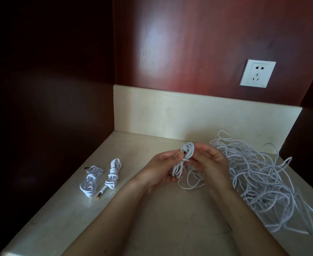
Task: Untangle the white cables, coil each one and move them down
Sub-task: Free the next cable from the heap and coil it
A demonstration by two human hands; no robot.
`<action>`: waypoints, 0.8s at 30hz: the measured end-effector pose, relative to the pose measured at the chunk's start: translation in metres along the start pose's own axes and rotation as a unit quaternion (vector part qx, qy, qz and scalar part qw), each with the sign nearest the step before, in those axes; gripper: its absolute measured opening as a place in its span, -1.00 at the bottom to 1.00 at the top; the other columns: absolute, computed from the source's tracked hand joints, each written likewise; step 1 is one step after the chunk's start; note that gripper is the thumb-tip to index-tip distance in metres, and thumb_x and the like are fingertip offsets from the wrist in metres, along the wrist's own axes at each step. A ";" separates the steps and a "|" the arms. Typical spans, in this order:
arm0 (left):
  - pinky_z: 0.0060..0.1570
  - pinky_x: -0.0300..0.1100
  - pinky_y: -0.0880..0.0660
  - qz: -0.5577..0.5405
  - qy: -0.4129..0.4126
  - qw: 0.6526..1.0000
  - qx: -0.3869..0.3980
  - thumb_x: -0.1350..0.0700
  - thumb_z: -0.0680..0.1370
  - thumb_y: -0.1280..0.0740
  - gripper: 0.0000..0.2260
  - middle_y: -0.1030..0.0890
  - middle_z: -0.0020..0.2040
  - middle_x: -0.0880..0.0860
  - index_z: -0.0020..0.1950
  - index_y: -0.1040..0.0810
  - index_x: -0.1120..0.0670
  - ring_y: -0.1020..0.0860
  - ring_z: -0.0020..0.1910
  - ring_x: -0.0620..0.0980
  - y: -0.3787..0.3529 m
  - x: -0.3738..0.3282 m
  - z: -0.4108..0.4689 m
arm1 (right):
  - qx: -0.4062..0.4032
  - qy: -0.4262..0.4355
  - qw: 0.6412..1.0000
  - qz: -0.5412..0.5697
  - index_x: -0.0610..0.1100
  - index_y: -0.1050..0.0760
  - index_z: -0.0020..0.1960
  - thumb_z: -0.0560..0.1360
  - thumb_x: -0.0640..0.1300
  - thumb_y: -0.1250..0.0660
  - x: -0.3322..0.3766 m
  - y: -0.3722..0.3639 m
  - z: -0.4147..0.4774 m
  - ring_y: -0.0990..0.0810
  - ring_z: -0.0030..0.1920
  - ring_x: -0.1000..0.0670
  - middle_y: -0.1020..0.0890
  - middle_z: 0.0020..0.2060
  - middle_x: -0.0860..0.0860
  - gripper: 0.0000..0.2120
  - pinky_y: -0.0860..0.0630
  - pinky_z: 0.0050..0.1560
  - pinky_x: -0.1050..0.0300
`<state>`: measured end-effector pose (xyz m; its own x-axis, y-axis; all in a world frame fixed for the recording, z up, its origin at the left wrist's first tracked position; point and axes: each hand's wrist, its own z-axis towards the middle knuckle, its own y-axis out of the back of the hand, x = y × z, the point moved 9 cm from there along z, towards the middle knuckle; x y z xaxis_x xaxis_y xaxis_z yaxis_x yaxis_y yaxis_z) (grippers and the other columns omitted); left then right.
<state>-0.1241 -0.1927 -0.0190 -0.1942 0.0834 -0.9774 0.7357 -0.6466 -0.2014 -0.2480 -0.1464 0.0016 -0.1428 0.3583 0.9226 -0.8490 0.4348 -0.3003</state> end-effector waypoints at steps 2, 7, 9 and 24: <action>-0.43 -0.29 -0.39 0.037 -0.027 0.999 -0.022 0.05 0.62 -0.28 -0.82 -0.52 -0.28 0.12 0.09 -0.65 0.05 -0.47 -0.43 -0.08 0.004 -0.003 0.002 | -0.002 -0.005 1.000 0.021 -0.37 -0.55 0.05 0.49 -0.38 -0.36 0.001 0.002 0.001 -0.71 -0.12 -0.11 -0.71 -0.10 -0.21 -0.86 -0.65 -0.13 0.10; -0.51 -0.31 -0.32 0.093 -0.061 0.992 -0.051 0.11 0.63 -0.28 -0.79 -0.47 -0.39 0.07 0.17 -0.65 0.11 -0.36 -0.53 -0.10 0.011 -0.007 0.005 | 0.027 0.026 0.999 -0.037 -0.30 -0.54 0.07 0.48 -0.42 -0.36 0.004 -0.008 -0.002 -0.69 -0.16 0.05 -0.69 -0.10 -0.13 -0.82 -0.59 -0.19 0.23; -0.51 -0.31 -0.31 0.112 -0.070 0.990 -0.050 0.11 0.62 -0.28 -0.79 -0.48 -0.41 0.02 0.18 -0.65 0.12 -0.35 -0.53 -0.10 0.012 -0.007 0.006 | 0.019 0.046 0.996 -0.072 -0.26 -0.54 0.07 0.47 -0.39 -0.39 0.007 -0.008 -0.002 -0.66 -0.23 0.11 -0.68 -0.12 -0.05 -0.81 -0.58 -0.24 0.27; -0.26 -0.36 -0.45 0.213 -0.126 0.967 -0.068 0.08 0.49 -0.47 -0.66 -0.61 0.02 -0.03 0.26 -0.59 -0.01 -0.52 -0.36 -0.27 0.026 -0.018 0.003 | 0.058 0.068 0.989 -0.115 -0.24 -0.60 0.03 0.52 -0.39 -0.34 0.000 -0.014 -0.003 -0.62 -0.29 0.15 -0.68 -0.24 0.00 -0.85 -0.54 -0.27 0.32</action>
<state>-0.1036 -0.2128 -0.0065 0.0054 -0.3666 -0.9304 0.8591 -0.4744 0.1919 -0.2348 -0.1493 0.0052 0.1237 0.3726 0.9197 -0.9048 0.4230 -0.0496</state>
